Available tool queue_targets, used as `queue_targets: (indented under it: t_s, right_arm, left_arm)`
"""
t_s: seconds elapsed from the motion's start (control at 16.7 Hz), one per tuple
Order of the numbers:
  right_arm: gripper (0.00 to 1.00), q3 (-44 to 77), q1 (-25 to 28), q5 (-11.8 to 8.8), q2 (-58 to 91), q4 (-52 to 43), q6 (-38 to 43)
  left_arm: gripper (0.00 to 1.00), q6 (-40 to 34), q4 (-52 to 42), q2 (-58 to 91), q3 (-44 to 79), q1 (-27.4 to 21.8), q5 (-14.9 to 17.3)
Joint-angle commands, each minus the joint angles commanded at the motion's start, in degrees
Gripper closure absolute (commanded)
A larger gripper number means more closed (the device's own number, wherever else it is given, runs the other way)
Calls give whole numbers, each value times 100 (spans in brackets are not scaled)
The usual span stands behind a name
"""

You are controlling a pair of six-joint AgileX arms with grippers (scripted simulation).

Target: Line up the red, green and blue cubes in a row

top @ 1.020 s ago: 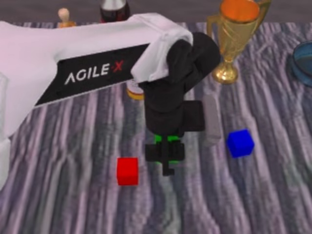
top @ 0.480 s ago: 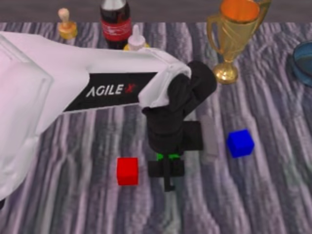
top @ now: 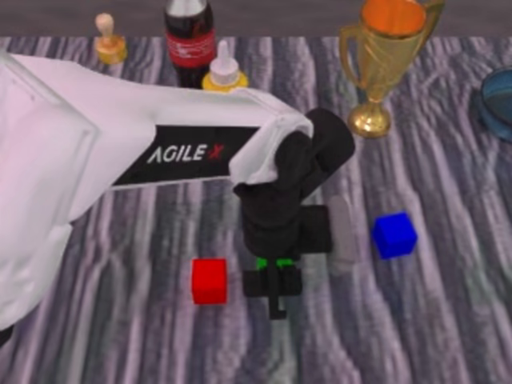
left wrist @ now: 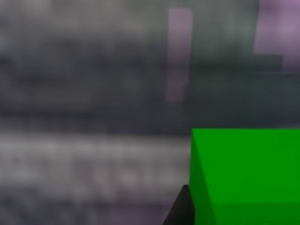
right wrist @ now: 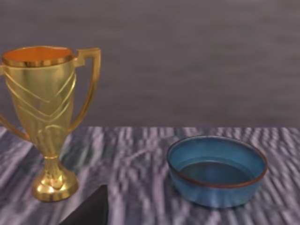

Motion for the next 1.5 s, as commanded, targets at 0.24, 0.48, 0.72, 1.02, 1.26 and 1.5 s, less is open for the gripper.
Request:
queue_targets:
  t_s: [0.24,0.48,0.72,1.02,1.26,1.5]
  right_arm:
    - [0,0,0,0,0,0,0]
    - [0,0,0,0,0,0,0]
    - [0,0,0,0,0,0,0]
    - [0,0,0,0,0,0,0]
    - [0,0,0,0,0,0,0]
    - [0,0,0,0,0,0,0]
  left_arm:
    - [47,0,0,0,0,0,0]
    - [17,0,0,0,0,0,0]
    - [0,0,0,0,0,0,0]
    - [0,0,0,0,0,0,0]
    - [0,8,-101,-30,85,14,3]
    - [0,14,-957,-288,577,67,8]
